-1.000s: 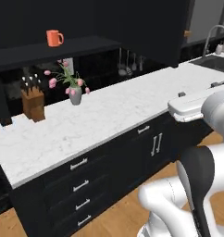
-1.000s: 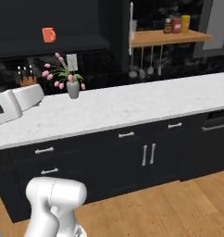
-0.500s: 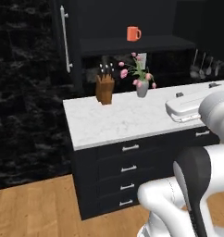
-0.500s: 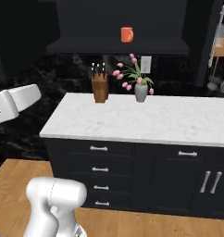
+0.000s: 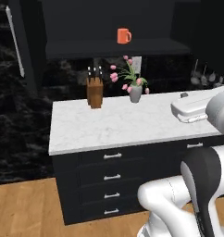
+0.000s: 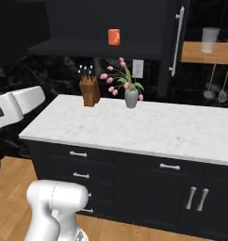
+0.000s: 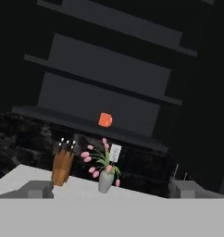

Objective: Gather all objects into one cabinet and sort the glasses and bowls to opposite sides.

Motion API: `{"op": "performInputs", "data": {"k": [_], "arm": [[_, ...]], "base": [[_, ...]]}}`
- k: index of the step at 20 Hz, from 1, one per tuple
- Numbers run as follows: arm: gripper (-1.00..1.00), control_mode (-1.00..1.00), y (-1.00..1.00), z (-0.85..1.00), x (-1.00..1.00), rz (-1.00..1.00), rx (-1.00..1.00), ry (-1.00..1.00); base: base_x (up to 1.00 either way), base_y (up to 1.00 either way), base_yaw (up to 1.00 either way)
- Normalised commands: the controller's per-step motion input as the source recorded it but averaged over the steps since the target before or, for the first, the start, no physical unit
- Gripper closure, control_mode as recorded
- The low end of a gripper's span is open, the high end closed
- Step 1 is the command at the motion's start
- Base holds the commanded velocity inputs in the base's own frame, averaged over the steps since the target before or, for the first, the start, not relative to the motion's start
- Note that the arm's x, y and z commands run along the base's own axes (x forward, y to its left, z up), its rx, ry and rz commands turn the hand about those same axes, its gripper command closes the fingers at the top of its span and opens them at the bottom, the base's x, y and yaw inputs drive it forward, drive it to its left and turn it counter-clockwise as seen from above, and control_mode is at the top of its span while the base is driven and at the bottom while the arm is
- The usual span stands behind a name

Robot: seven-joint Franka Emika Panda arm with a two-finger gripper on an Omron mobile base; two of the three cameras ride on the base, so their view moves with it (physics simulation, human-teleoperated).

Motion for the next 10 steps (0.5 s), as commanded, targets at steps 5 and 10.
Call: {"op": "performInputs", "data": {"k": [5, 10], "arm": [[-1.0, 1.0, 0.0, 0.0, 0.0, 0.0, 0.0, 0.0], [-1.0, 1.0, 0.0, 0.0, 0.0, 0.0, 0.0, 0.0]], "base": [[0.76, 0.2, 0.15], [0.33, 0.09, 0.13]]}}
